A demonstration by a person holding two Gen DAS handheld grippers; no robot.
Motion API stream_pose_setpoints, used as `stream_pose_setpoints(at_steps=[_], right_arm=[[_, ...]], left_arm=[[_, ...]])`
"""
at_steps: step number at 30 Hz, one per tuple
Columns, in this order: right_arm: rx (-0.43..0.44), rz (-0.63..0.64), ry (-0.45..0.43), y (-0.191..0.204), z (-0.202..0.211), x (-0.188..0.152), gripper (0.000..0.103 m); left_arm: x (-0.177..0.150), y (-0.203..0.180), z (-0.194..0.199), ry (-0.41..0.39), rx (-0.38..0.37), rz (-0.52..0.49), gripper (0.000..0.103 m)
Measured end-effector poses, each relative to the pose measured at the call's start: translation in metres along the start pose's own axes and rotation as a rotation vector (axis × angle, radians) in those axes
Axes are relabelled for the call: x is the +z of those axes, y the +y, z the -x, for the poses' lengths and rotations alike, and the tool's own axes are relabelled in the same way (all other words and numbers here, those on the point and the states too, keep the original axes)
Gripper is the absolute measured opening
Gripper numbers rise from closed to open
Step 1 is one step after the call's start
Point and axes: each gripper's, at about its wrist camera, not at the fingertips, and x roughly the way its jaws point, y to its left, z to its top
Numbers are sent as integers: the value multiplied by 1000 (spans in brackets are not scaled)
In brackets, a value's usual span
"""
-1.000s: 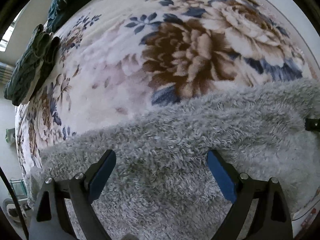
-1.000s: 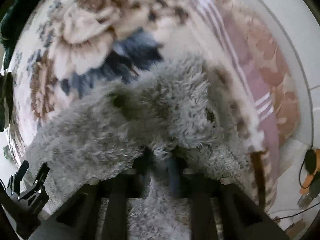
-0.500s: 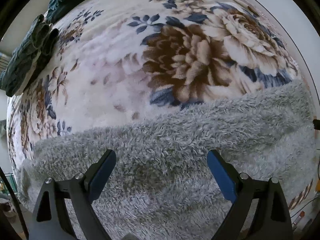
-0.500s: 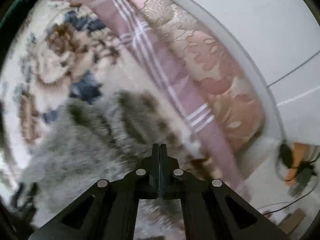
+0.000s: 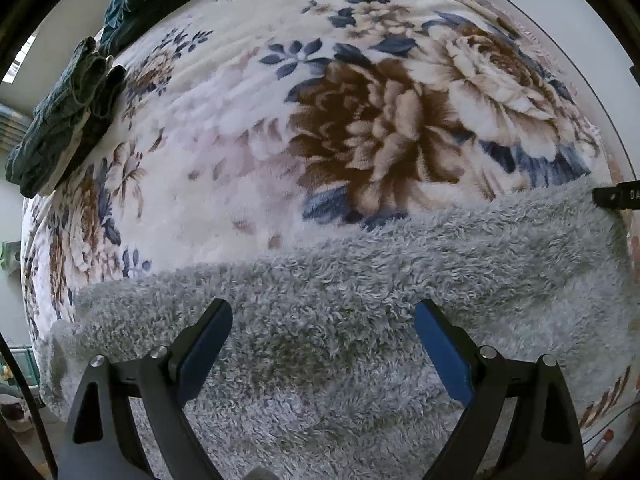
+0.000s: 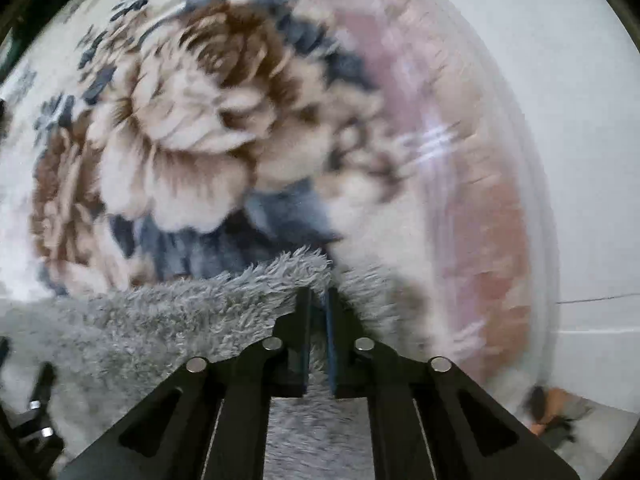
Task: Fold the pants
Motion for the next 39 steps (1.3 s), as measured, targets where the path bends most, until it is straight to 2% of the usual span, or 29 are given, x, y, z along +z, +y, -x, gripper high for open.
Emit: stream_pose_setpoints(at_steps=[2, 3, 6, 7, 8, 9, 10, 11, 12, 16, 17, 18, 19, 20, 23, 25, 27, 29, 31, 32, 34, 36, 38, 39], right_arm=[[-144, -46, -103, -24, 22, 0, 0], [-123, -90, -100, -42, 24, 2, 0], [190, -221, 71, -83, 6, 5, 1], [252, -210, 95, -83, 5, 5, 2], [289, -172, 129, -79, 6, 0, 10], [312, -139, 155, -76, 8, -8, 25], [331, -118, 167, -72, 11, -20, 36], [336, -107, 171, -68, 12, -31, 53], [328, -98, 175, -65, 13, -41, 60], [295, -149, 246, -69, -15, -97, 60], [311, -168, 261, -69, -25, -109, 53], [322, -183, 251, -69, -29, -116, 19], [315, -186, 241, -66, -33, -121, 10], [281, -180, 222, -65, -33, -126, 10], [147, -219, 84, -68, -8, -130, 8], [114, -292, 15, -93, 10, -135, 8], [116, -320, 41, -108, 4, -141, 8], [126, -286, 94, -104, -10, -144, 9], [217, -266, 205, -94, -31, -142, 13], [230, -266, 219, -93, -33, -139, 15], [221, -268, 174, -99, -19, -136, 21], [201, -278, 102, -112, 4, -123, 42], [209, -277, 27, -115, 23, -108, 52], [203, -264, 13, -113, 27, -100, 54]], left_arm=[[-1, 1, 1, -2, -4, 4, 93], [-2, 2, 1, 1, -5, 4, 93], [-2, 2, -4, 23, -22, 18, 93], [-2, 2, -4, 27, -26, 24, 93], [-2, 2, -5, 27, -26, 28, 93], [-2, 2, -5, 28, -27, 30, 93], [-1, 1, -4, 31, -33, 32, 93], [0, -1, -4, 32, -40, 30, 93], [1, -4, -3, 33, -43, 23, 93], [12, -21, 3, 20, -59, -26, 93], [15, -25, 5, 13, -61, -40, 93], [19, -31, 7, -2, -58, -58, 93], [23, -35, 10, -14, -53, -73, 93], [25, -41, 11, -19, -48, -90, 93], [31, -53, 12, -16, -57, -128, 93], [33, -59, 13, -16, -66, -143, 93], [34, -65, 14, -17, -68, -151, 93], [36, -70, 13, -9, -78, -155, 93], [37, -73, 12, -3, -78, -153, 93], [38, -73, 11, -1, -80, -152, 93], [38, -72, 13, -11, -73, -151, 93], [38, -70, 13, -26, -53, -156, 93], [38, -66, 11, -34, -33, -154, 93], [39, -63, 8, -38, -12, -149, 93]])
